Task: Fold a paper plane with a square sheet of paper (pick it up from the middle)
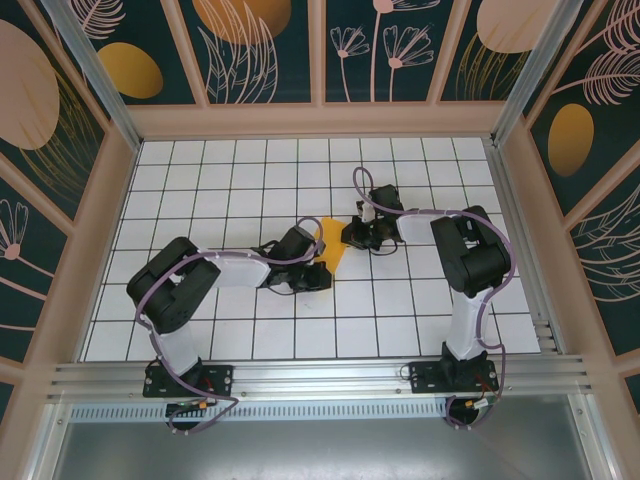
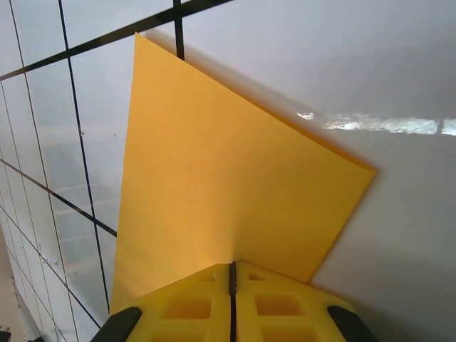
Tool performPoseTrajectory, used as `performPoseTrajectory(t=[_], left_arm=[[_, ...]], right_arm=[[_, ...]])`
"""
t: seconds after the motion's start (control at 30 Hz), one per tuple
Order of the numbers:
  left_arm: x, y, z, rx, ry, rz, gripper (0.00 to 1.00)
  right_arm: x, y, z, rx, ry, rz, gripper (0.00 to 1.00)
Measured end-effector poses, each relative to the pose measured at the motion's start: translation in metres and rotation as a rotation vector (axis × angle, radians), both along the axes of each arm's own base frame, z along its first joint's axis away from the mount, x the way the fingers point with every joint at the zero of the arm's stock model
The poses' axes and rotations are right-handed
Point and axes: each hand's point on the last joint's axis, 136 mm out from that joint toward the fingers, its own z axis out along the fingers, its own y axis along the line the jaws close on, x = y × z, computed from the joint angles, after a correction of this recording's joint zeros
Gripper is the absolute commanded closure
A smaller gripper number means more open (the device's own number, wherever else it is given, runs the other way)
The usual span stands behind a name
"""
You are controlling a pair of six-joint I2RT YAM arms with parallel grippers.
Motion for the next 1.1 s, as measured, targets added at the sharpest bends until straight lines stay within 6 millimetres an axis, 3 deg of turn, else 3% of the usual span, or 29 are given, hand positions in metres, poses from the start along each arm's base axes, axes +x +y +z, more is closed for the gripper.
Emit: performPoseTrajectory(t=[0.13, 0.37, 0.7, 1.1], left_arm=[[0.004, -0.003, 0.01, 0.004, -0.017, 0.012, 0.89], [0.036, -0.012, 0.04, -0.045, -0.111, 0.102, 0.89], [0.035, -0.008, 0.018, -0.016, -0.052, 0.142, 0.94], [0.028, -0.001, 0.0, 0.019, -0.009, 0.155, 0.98]], right_arm=[[0.0, 0.0, 0.001, -0.001, 0.004, 0.0, 0.92], [0.002, -0.001, 0.009, -0.005, -0.003, -0.004, 0.92], [-0.003, 0.011, 0.034, 0.024, -0.056, 0.029, 0.93], [-0.044, 0.028, 0.017, 0.015, 0.011, 0.108, 0.96]])
